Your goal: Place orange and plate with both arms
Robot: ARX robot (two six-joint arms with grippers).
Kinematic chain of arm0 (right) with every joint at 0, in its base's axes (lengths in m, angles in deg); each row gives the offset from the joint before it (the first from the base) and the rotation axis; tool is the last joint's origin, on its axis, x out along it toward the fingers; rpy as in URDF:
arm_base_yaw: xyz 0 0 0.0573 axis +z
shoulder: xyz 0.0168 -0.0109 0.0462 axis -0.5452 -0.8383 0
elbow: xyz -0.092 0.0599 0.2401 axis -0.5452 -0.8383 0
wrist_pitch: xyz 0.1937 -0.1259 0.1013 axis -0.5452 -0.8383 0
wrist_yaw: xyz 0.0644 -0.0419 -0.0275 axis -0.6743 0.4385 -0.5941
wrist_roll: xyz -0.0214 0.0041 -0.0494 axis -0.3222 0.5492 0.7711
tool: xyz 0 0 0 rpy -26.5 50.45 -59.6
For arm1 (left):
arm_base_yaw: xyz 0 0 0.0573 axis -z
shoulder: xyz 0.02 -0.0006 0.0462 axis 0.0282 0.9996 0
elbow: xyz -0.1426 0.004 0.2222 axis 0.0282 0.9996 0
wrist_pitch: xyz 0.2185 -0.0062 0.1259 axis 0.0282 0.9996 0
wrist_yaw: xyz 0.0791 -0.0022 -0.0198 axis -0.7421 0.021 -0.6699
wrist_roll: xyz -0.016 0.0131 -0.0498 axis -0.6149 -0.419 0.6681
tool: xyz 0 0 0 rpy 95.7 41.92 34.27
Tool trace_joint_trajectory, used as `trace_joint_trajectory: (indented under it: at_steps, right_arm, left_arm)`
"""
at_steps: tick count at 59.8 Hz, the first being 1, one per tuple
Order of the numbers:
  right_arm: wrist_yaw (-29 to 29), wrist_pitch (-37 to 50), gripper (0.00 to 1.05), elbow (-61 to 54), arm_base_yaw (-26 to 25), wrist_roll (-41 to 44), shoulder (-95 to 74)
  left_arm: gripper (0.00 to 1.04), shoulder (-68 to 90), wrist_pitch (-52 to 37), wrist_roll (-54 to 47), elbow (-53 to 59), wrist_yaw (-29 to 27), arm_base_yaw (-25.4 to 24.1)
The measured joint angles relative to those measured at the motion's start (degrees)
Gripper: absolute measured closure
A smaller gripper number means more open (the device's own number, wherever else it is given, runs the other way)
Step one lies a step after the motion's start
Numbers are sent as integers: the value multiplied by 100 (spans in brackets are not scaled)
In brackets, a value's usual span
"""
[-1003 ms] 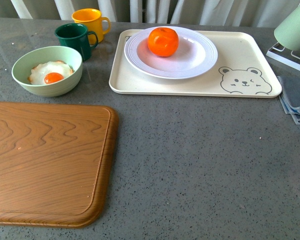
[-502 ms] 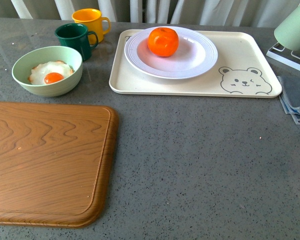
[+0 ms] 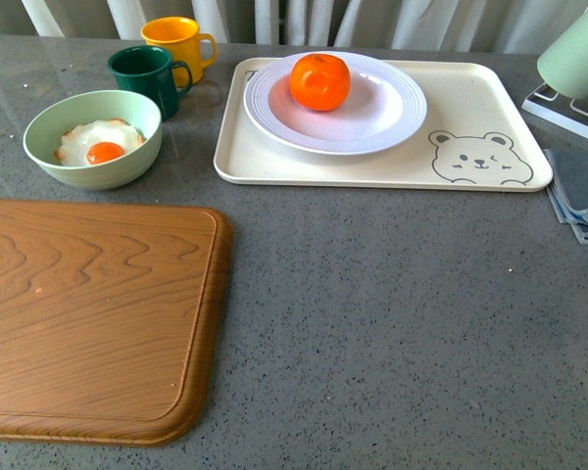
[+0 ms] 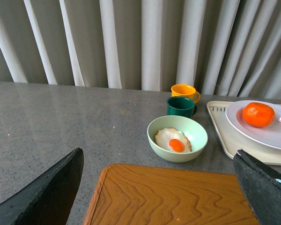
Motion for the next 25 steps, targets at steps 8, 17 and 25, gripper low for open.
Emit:
trace_joint_trajectory:
  at_steps: [8,17,25]
  right_arm:
    - [2,0,9,0,0,2,0]
    - [0,0,9,0,0,2,0]
    - [0,0,9,0,0,2,0]
  left_arm:
    - [9,0,0,0,0,0,0]
    - [9,0,0,0,0,0,0]
    - [9,0,0,0,0,0,0]
